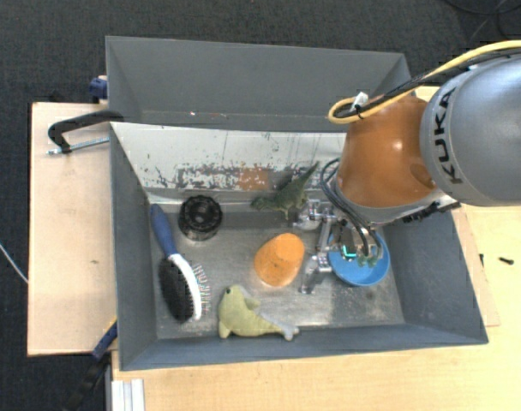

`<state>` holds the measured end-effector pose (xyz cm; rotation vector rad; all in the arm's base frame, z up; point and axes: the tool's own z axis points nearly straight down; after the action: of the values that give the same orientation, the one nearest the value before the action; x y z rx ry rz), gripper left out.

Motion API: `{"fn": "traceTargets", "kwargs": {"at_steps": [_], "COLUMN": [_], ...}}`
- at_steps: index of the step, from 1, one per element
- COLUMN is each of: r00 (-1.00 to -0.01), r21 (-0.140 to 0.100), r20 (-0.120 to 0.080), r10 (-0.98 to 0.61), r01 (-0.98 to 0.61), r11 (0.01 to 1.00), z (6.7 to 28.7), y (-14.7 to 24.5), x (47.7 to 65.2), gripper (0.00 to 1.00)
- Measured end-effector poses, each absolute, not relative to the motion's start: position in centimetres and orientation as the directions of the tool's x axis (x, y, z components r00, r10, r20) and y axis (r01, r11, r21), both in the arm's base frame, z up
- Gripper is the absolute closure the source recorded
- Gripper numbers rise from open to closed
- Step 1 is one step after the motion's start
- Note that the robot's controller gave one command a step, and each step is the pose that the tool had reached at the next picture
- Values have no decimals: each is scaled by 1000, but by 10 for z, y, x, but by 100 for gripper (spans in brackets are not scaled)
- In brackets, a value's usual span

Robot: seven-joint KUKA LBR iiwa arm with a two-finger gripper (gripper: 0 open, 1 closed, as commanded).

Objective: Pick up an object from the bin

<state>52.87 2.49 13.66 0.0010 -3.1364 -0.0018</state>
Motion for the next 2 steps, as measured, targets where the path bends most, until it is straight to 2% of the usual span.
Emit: {"fn": "traceTargets", "kwargs": {"at_steps": [1,2], "r00": [-966,-951], "r21": [0,1], "r20": [-7,-10], "r10": [-257,-308], "r01": [-257,-308], "r11": [966,951], "z": [72,73], "y": [64,25], "x": [546,550], "gripper": [0,0]}}
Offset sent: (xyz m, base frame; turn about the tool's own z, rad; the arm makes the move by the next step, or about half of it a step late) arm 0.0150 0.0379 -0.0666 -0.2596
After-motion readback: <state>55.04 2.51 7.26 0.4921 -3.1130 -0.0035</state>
